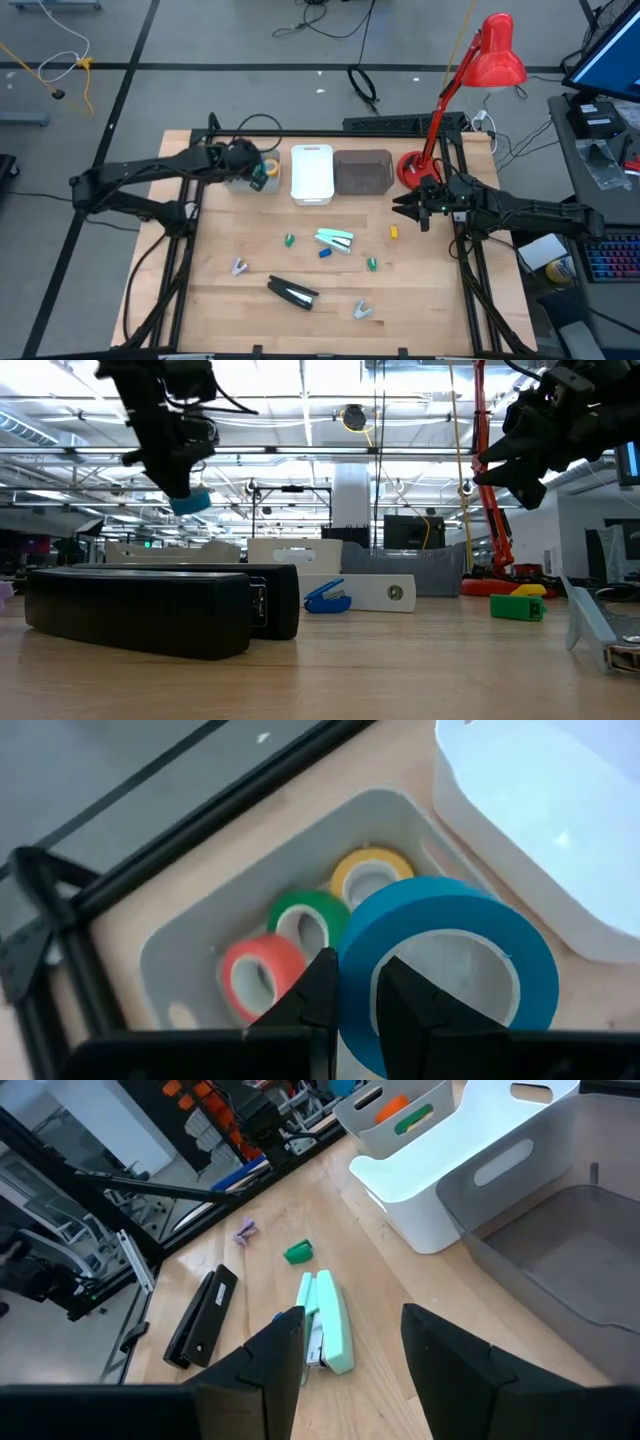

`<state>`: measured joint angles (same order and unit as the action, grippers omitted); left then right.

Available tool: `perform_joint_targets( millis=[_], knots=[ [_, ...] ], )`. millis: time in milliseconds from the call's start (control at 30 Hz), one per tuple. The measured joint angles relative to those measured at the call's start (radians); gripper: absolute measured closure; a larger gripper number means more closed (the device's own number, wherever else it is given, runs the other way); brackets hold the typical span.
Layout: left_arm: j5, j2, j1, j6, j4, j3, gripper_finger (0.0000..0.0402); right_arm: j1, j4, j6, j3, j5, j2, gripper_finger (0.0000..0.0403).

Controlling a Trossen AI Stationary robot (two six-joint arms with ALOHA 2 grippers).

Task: Pick and place Stapler, Stapler remover, tape
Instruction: Put the blue tape into the gray bin

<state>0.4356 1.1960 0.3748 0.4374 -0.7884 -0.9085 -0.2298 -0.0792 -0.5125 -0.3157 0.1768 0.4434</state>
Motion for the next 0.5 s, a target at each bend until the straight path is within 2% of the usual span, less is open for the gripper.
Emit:
perform_joint_targets(
  millis=[167, 333, 500],
  knots=[
    [-0.06, 0.1, 0.063, -0.077, 0.079, 0.0, 0.0362, 0.0, 0.0, 0.0, 0.0, 0.0, 0.0, 0.0241],
    [-0.09, 0.191, 0.124, -0.092, 0.084, 0.0, 0.0362, 0.0, 0.0, 0.0, 0.0, 0.001, 0.0, 0.0242],
    [-0.121, 0.22, 0.16, -0.096, 0.095, 0.001, 0.0362, 0.0, 0.0, 0.0, 0.0, 0.002, 0.0, 0.0241]
  ],
)
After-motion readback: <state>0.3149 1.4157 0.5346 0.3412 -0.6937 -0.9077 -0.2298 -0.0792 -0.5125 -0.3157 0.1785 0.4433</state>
